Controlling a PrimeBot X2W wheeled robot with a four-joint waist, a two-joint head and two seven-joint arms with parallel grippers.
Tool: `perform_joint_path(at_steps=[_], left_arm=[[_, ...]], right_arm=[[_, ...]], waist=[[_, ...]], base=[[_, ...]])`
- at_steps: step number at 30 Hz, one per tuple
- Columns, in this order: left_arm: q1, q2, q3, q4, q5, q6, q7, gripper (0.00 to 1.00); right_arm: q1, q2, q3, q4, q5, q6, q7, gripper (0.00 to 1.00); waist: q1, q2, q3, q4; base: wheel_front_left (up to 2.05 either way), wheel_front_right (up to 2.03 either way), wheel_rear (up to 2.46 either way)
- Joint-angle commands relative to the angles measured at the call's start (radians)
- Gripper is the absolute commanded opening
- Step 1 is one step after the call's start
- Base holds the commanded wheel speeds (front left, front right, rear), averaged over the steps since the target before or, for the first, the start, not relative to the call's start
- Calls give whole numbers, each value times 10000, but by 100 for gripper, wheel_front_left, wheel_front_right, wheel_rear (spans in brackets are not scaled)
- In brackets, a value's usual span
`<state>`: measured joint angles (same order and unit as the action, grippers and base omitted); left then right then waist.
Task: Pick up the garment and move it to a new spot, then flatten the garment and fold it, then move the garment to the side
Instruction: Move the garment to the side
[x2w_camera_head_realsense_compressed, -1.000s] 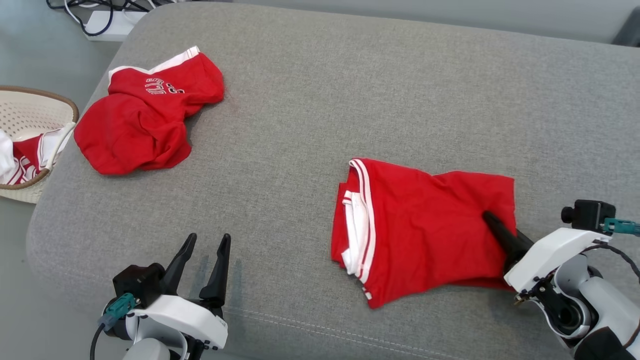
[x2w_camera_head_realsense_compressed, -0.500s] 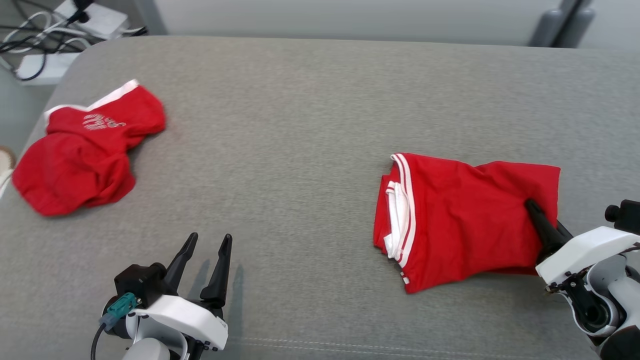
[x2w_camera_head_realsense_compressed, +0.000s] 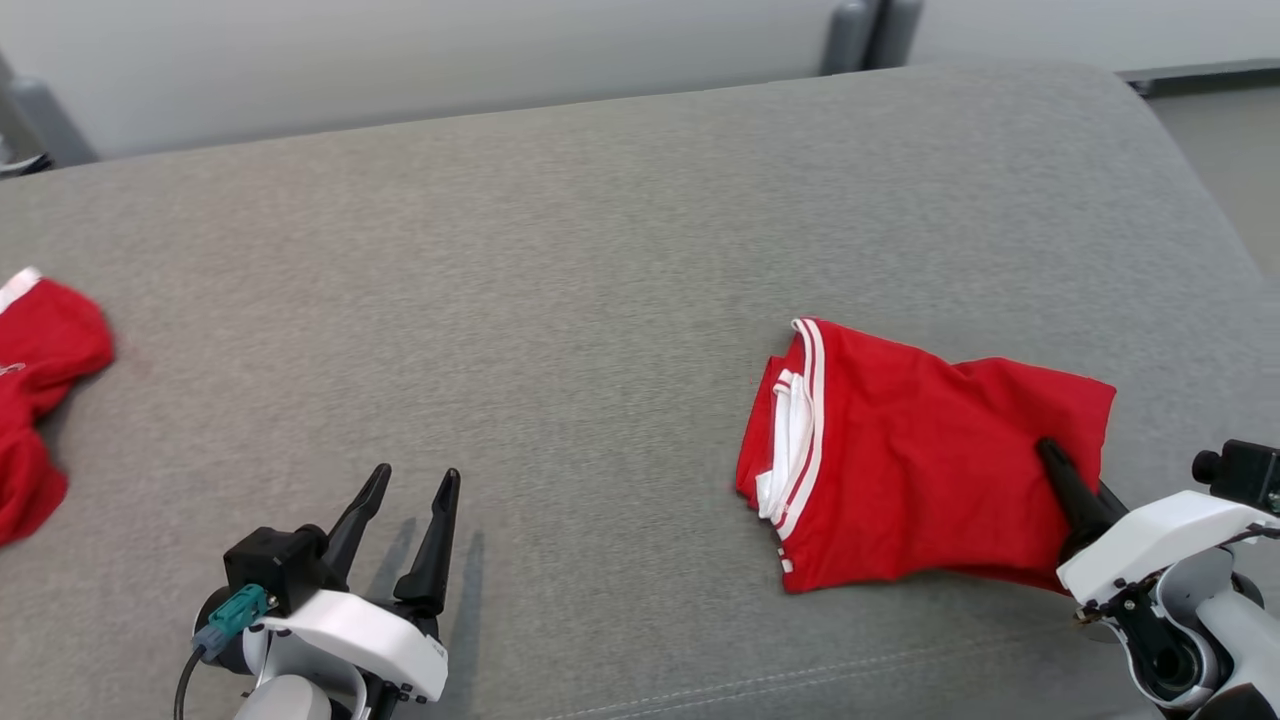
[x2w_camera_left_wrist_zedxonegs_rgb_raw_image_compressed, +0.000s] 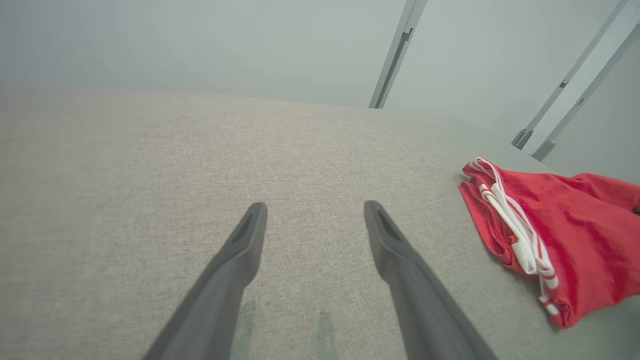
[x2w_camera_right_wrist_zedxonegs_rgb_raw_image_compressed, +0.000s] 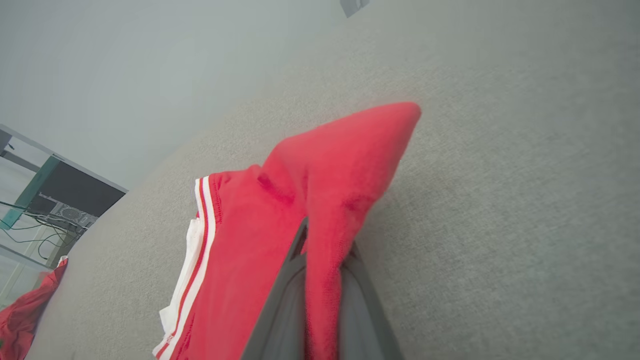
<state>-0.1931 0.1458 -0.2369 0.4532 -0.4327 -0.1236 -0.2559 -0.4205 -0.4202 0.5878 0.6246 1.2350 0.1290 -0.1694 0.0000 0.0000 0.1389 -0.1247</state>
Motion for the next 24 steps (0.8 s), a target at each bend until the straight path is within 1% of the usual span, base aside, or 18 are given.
perform_joint_path(at_steps=[1,6,10,13,18,24], left_arm=[[-336,200,357,-290,7,-71,-59,100],[-338,205,327,-432,56,-71,-59,100],[-411,228,237,-481,51,-71,-59,100],[-471,290,250,-510,15,-71,-59,100],[-571,396,139,-632,73,-71,-59,100],[-752,451,98,-856,179,-71,-59,100]], right_arm=[[108,-201,85,-196,57,17,-203,0],[62,-308,190,-122,-21,17,-271,0],[-512,-451,218,278,-780,17,-592,0],[-1179,-450,37,846,-1574,17,-794,0],[-2442,-493,-634,2049,-2835,17,-906,0],[-3774,-775,-1998,3433,-4187,17,-920,0]], waist=[[0,0,-14,-458],[0,0,166,-778],[0,0,394,-753],[0,0,597,-632],[0,0,986,-235],[0,0,1434,369]], base=[[0,0,0],[0,0,0],[0,0,0],[0,0,0],[0,0,0],[0,0,0]])
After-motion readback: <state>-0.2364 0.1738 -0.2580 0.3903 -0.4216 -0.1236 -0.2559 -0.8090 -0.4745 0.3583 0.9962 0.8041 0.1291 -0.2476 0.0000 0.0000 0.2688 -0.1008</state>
